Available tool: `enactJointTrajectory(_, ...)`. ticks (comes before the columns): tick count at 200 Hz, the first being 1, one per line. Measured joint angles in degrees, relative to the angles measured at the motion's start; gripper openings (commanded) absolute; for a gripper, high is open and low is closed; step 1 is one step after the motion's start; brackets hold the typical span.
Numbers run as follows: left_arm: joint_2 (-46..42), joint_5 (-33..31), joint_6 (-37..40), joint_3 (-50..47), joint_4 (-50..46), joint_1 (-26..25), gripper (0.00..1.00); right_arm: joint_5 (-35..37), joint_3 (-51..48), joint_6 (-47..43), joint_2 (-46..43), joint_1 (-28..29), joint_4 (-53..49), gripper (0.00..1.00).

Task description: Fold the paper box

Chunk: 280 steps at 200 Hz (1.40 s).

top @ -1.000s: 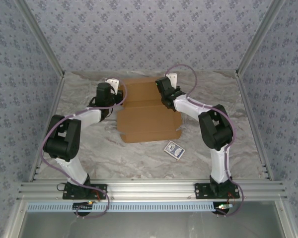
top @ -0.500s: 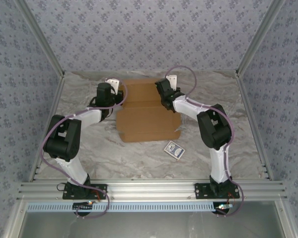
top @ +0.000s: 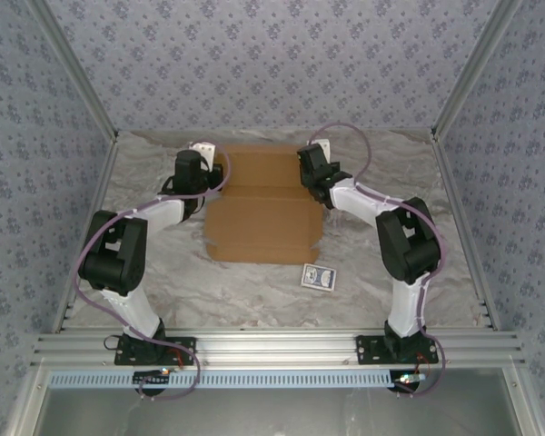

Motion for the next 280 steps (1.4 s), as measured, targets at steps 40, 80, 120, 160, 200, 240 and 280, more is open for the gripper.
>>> enactJointTrajectory(40,0.00,-1.14,-0.66,0.72,-1.62,0.15,0.03,-3.93,-0.98,-1.18,-2.34,0.39,-0.24,0.83)
enactJointTrajectory(80,0.00,-3.91,-1.22,3.74,-6.78,0.22,0.02,-6.21,-1.73,-2.08,-6.34,0.98,-1.07,0.86)
enactJointTrajectory(120,-0.76,-6.16,-2.19,8.41,-16.20,1.05,0.01,-6.97,-4.46,-2.84,-12.85,1.51,-3.65,0.86)
enactJointTrajectory(160,-2.45,-4.11,-4.26,13.81,-27.45,4.31,0.01,-6.80,-5.33,-3.80,-18.23,1.44,-7.04,0.86)
enactJointTrajectory(200,-3.58,2.12,-6.56,15.06,-36.24,8.92,0.01,-7.89,-5.90,-3.96,-20.90,0.94,-9.73,0.86)
enactJointTrajectory(240,-2.01,10.38,-7.26,18.97,-45.97,12.70,0.02,-10.73,-5.92,-3.76,-21.42,0.70,-13.00,0.86)
enactJointTrajectory(280,2.32,17.14,-6.14,23.37,-53.27,12.83,0.02,-13.81,-5.95,-3.78,-23.98,0.46,-17.20,0.86)
